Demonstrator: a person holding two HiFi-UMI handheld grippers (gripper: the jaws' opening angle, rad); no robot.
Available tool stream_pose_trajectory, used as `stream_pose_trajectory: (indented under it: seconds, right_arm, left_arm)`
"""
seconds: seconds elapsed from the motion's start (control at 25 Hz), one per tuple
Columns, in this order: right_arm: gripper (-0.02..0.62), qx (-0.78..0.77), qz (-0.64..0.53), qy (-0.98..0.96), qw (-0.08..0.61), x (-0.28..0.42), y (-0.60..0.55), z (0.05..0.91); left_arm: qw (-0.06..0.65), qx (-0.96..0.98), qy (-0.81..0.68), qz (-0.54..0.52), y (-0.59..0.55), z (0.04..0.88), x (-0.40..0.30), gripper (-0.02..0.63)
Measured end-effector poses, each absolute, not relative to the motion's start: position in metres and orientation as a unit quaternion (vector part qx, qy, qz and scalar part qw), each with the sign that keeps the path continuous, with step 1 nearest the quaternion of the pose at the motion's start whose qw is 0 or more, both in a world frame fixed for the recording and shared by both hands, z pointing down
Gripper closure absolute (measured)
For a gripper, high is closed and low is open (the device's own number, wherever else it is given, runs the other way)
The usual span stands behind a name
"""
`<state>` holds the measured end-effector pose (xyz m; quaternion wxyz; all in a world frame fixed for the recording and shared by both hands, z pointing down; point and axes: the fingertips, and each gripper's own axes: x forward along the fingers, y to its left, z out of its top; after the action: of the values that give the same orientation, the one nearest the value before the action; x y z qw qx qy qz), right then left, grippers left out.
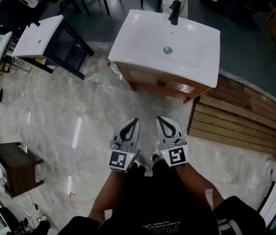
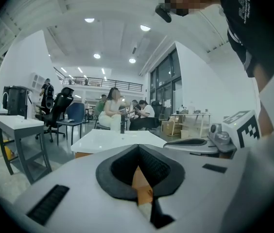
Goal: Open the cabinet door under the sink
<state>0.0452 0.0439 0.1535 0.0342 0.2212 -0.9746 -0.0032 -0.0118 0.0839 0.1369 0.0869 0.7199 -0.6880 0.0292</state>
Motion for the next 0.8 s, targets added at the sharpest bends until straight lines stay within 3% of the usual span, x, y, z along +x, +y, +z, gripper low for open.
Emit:
stream_pose_trajectory:
  seconds: [0.28,0.48,0.8]
  right_arm:
    - [0.572,0.236,0.0,-0.971,0.037,0.025,0.026,0.178]
    - [0.572,0.227,-0.036,-0.97,0.083,-0.003,0.012,0.205]
    - [0.572,0.323,0.032,-0.945,0.032,-0.027,-0.035,0.257]
  left_arm:
    - [0.093,0.729,-0.678,0.024,0.051,0.163,-0.029,0.583]
    - [0.102,0.739,-0.666,0.018,0.025,0.197,-0.052,0.583]
    - [0.137,0.757,-0.639,0.013,-0.016,0.274,-0.074,0.583]
